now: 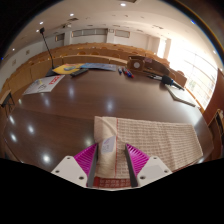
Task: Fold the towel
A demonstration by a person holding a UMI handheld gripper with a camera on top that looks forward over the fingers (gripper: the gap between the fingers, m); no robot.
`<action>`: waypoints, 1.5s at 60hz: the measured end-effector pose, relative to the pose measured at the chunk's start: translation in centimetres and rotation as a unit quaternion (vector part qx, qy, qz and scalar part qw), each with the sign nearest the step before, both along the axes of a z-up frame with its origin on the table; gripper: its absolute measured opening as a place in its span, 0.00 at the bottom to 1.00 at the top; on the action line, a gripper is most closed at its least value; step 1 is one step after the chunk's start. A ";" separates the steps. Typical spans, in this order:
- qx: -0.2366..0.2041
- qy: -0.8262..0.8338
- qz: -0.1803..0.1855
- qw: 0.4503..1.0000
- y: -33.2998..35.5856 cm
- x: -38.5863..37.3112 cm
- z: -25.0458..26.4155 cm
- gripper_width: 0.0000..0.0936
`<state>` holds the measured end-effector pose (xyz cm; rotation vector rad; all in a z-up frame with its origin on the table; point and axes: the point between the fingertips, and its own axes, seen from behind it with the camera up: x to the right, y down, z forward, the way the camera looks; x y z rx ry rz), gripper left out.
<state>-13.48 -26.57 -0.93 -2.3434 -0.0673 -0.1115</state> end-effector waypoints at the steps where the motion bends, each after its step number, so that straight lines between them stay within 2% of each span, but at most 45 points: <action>1: 0.002 -0.004 0.003 1.000 0.1 0.2 0.0 0.46; 4: 0.007 -0.029 0.000 1.000 0.4 1.2 0.1 0.15; 5: 0.012 -0.034 -0.003 0.999 0.5 1.5 0.2 0.10; 20: 0.004 0.036 0.005 0.999 0.0 0.4 1.4 0.03; 25: 0.020 0.086 0.020 0.996 -0.3 -2.0 5.1 0.03; 33: 0.071 0.169 0.039 0.982 0.0 -3.0 12.8 0.03; 37: 0.097 0.174 0.029 0.980 0.5 -0.8 15.5 0.03; 41: 0.103 0.166 0.009 0.981 0.7 2.4 15.4 0.04; 49: 0.060 0.127 -0.060 0.988 1.3 9.7 9.5 0.05; 53: 0.026 0.105 -0.084 0.991 0.7 12.6 5.9 0.18; 55: 0.014 0.093 -0.096 0.991 0.2 14.5 4.0 0.32; 57: 0.007 0.080 -0.111 0.991 -0.4 15.8 3.5 0.50; 59: 0.007 0.063 -0.128 0.990 -0.9 17.2 3.4 0.64; 66: 0.030 0.027 -0.149 0.988 -2.1 19.5 5.5 0.86; 70: 0.045 0.015 -0.146 0.988 -3.1 19.7 6.9 0.90; 90: 0.096 -0.002 -0.104 0.990 -10.4 12.3 15.2 0.90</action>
